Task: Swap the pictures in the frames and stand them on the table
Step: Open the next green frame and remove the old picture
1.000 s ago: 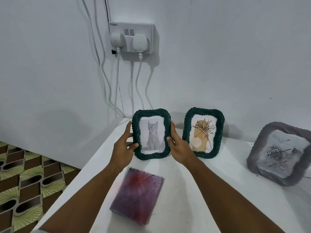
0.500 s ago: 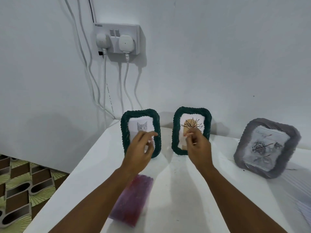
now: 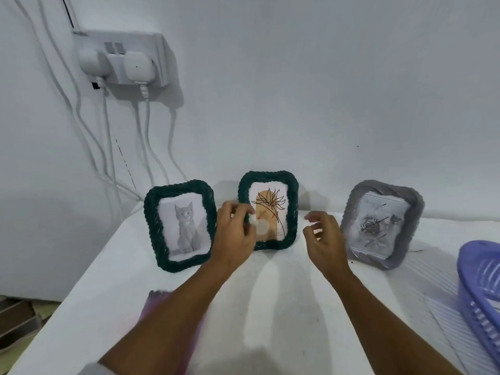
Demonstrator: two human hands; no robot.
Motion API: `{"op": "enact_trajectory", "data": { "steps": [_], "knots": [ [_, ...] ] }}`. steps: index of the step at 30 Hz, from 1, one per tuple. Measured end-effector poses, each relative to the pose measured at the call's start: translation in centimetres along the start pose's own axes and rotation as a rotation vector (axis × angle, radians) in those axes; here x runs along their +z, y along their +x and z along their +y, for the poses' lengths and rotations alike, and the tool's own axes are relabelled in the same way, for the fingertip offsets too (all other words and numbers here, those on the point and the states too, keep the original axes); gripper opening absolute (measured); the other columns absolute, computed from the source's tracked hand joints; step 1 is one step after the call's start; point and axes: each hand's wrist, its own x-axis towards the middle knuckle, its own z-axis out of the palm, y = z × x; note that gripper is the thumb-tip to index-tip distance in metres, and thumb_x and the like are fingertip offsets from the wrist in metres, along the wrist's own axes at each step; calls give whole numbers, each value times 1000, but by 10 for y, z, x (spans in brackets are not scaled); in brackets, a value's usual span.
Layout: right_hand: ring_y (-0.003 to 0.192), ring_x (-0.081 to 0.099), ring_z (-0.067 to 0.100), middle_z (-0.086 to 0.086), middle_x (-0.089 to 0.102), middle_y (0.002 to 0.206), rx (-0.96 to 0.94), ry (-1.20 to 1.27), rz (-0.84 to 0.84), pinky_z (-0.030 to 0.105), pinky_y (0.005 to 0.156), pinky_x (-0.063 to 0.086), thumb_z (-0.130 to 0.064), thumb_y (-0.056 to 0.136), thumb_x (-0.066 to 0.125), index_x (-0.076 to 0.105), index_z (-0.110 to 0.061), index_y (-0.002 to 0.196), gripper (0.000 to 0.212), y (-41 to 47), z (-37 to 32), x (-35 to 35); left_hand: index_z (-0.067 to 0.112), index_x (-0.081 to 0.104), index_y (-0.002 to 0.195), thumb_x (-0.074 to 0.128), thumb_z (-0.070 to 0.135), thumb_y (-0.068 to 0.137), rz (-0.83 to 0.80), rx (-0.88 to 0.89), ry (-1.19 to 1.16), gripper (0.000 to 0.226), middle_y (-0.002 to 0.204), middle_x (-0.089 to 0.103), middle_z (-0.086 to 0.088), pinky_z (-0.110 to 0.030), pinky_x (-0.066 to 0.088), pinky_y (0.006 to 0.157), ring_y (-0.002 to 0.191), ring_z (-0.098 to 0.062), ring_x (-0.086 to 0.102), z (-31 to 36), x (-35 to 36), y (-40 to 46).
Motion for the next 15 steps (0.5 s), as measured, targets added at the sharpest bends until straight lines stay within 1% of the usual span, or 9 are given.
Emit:
{"op": "enact_trajectory", "data": {
  "steps": [3, 4, 5, 6, 8, 9, 12, 13, 15],
  "knots": [
    [115, 47, 17, -30, 40, 116, -30, -11, -191, 33, 96, 43, -12, 87, 58, 41, -38, 123, 48, 18, -3, 4, 16, 55, 117, 62, 1, 79, 24, 14, -23, 42, 129, 37, -9, 0, 38, 77, 117, -21, 43, 14, 2, 17],
    [123, 42, 18, -30, 37, 125, -21, -7, -268, 35, 101, 39, -13, 88, 57, 35, -40, 131, 55, 23, -3, 6, 18, 52, 122, 61, 3, 80, 15, -6, -28, 46, 134, 32, -10, 1, 36, 76, 123, -25, 40, 15, 4, 22],
    [129, 37, 17, -26, 35, 135, -3, -4, -336, 37, 106, 36, -14, 89, 57, 29, -40, 137, 62, 28, -3, 7, 20, 48, 127, 61, 5, 81, -1, -36, -36, 50, 139, 27, -11, -3, 36, 81, 128, -27, 35, 16, 7, 25],
    [131, 35, 15, -19, 33, 143, 16, 10, -392, 37, 109, 34, -14, 91, 56, 22, -40, 143, 68, 31, -3, 9, 22, 43, 131, 61, 7, 82, -25, -72, -43, 54, 143, 23, -12, -11, 39, 87, 132, -29, 31, 16, 9, 27],
    [127, 41, 11, -10, 36, 144, 67, 82, -482, 33, 108, 36, -11, 93, 54, 12, -42, 146, 75, 33, -7, 12, 25, 33, 138, 62, 13, 84, -87, -132, -71, 63, 144, 21, -14, -29, 43, 98, 132, -31, 31, 13, 15, 25],
    [123, 45, 10, -10, 40, 139, 87, 121, -505, 32, 106, 39, -10, 94, 52, 9, -44, 146, 76, 33, -11, 13, 26, 28, 141, 62, 14, 85, -117, -159, -104, 67, 143, 23, -14, -32, 43, 99, 130, -29, 33, 11, 17, 24],
    [118, 53, 14, -8, 48, 134, 101, 158, -478, 37, 104, 44, -13, 96, 49, 9, -50, 144, 73, 31, -14, 13, 30, 16, 145, 56, 4, 84, -181, -235, -265, 77, 142, 34, -5, -29, 38, 102, 128, -18, 39, 7, 16, 19],
    [114, 57, 18, -4, 53, 131, 108, 154, -458, 40, 101, 46, -14, 97, 47, 10, -53, 142, 71, 30, -14, 12, 33, 15, 144, 54, 2, 84, -177, -251, -305, 78, 140, 40, -3, -33, 41, 103, 127, -17, 43, 6, 14, 18],
    [103, 63, 21, 1, 60, 124, 112, 157, -429, 43, 92, 52, -16, 99, 43, 15, -57, 140, 65, 28, -16, 7, 32, 17, 144, 52, 1, 89, -187, -285, -283, 73, 135, 49, -1, -35, 47, 98, 118, -17, 51, 6, 7, 17]
  ]
}}
